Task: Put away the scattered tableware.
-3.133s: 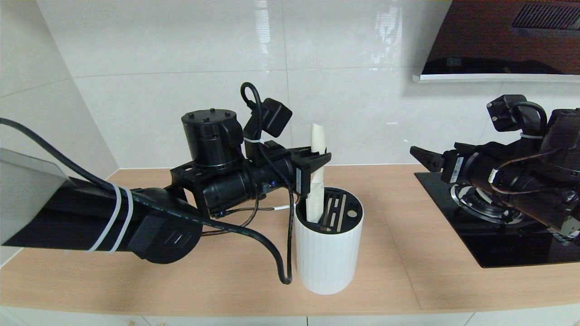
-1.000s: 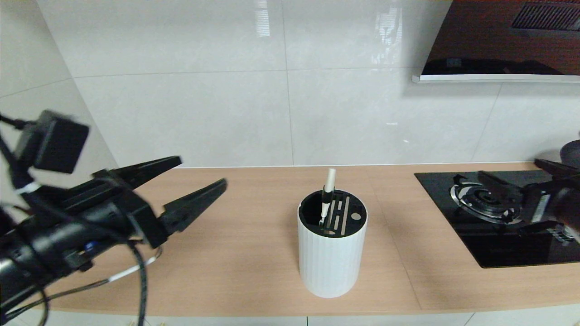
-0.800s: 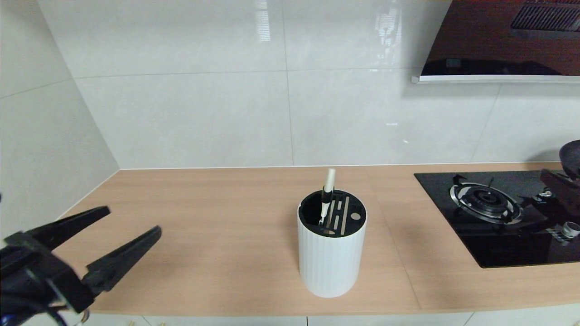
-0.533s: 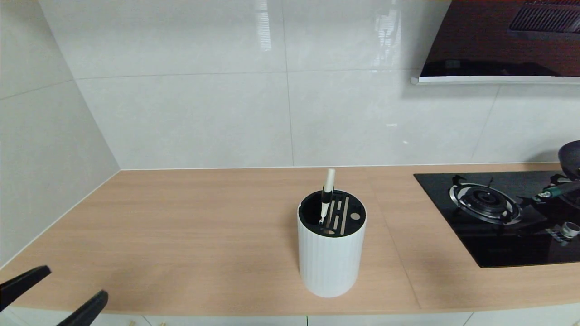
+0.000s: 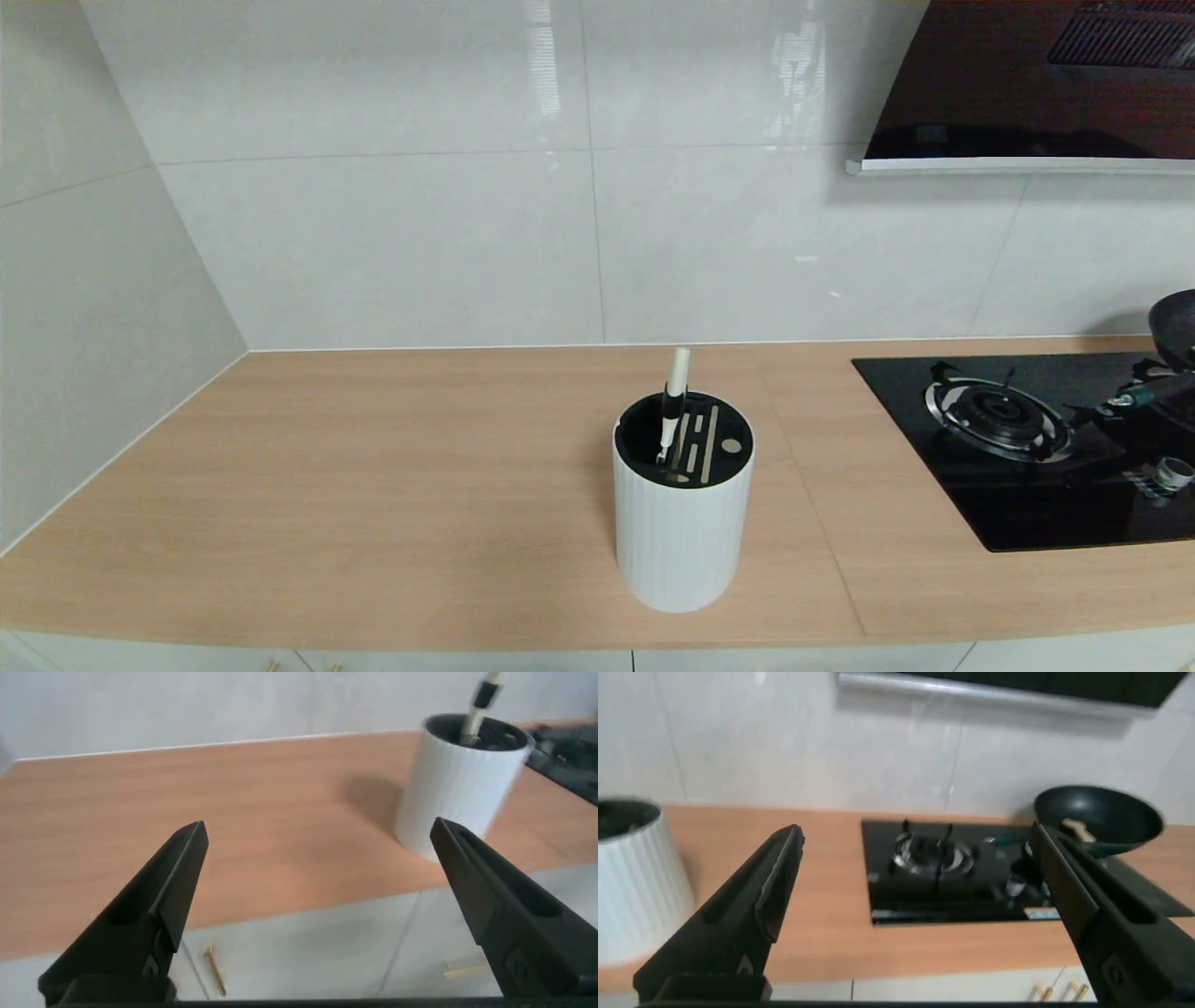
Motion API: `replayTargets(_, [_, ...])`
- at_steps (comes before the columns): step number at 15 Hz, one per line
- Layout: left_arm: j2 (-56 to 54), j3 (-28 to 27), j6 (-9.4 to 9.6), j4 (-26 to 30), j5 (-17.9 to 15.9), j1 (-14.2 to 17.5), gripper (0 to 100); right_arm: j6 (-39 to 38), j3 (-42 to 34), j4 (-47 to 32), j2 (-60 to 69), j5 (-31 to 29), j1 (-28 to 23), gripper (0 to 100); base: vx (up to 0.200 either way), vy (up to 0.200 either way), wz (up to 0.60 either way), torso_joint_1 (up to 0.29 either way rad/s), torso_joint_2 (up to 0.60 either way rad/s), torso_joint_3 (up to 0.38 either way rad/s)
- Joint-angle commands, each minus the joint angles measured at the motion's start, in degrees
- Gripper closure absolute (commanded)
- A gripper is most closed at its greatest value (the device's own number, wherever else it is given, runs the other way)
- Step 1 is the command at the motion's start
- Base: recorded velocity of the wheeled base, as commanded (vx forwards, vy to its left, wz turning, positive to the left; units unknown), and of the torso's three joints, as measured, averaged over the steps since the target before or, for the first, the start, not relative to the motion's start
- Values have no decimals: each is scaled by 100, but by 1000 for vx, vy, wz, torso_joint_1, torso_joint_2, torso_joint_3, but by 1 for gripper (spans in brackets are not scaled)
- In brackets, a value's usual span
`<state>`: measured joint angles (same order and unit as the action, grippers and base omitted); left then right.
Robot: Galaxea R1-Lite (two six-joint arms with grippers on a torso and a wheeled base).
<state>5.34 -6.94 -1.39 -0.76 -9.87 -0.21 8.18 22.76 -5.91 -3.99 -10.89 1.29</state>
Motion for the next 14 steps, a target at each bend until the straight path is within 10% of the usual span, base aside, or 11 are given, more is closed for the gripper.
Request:
replayTargets(1, [-525,509,25,-74,214,65,0,-194,-386,-6,399,-72,-147,0,0,0,0,0,0,0])
replayTargets(2, [-534,676,-98,-188,996,65,0,-396,-791,231,399,-274,-147,0,0,0,0,0,0,0])
replayTargets(6, [-534,685,-151,-162,1321,65,0,-414,-2030,802,399,-274,-147,0,0,0,0,0,0,0])
replayTargets(9, [-534,694,666,76,1058,56,0,-422,-2267,908,390,-230,-147,0,0,0,0,0,0,0])
replayTargets(14, [-534,694,104,67,1067,56,0,-713,-2276,890,390,25,-147,0,0,0,0,0,0,0])
